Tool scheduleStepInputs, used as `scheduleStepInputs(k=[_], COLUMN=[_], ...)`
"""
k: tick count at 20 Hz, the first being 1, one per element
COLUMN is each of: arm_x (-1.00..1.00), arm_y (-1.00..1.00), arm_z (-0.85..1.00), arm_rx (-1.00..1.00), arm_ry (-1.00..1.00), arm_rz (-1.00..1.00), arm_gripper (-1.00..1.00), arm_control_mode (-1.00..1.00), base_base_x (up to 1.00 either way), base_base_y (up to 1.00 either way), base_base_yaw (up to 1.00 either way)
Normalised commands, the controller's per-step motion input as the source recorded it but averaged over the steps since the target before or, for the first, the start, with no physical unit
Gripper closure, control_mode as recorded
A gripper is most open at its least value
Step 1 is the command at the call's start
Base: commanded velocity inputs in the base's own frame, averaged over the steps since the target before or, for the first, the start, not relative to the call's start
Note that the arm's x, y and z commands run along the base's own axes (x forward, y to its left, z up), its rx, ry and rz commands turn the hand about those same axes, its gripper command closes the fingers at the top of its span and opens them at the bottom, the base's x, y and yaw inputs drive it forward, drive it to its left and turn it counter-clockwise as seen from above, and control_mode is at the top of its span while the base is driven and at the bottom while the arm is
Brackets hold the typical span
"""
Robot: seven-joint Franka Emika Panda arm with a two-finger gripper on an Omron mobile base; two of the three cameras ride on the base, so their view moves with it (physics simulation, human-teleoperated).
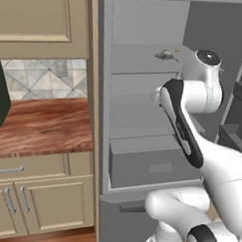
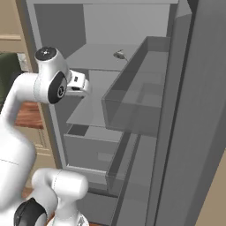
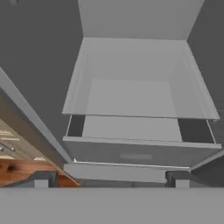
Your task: Take the fish out of the fridge, briefly rinse it in the sink, and place it on the tray next to the sink.
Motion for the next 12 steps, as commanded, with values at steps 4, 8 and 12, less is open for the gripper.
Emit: scheduleStepInputs(k=[4, 8, 12], arm_x=[-0.1, 0.0, 0.0], arm_y=[-0.08, -0.14, -0.34], arm_z=[0.53, 0.61, 0.65], arm_rx=[0.0, 0.0, 0.02], arm_ry=[-0.35, -0.22, -0.14], arm_rz=[-0.07, -0.09, -0.03], arm_gripper=[-1.0, -1.0, -1.0], arm_control_mode=[-1.0, -1.0, -1.0], base_base_x=[0.0, 0.0, 0.0], base_base_y=[0.0, 0.0, 0.0], base_base_yaw=[0.0, 0.0, 0.0])
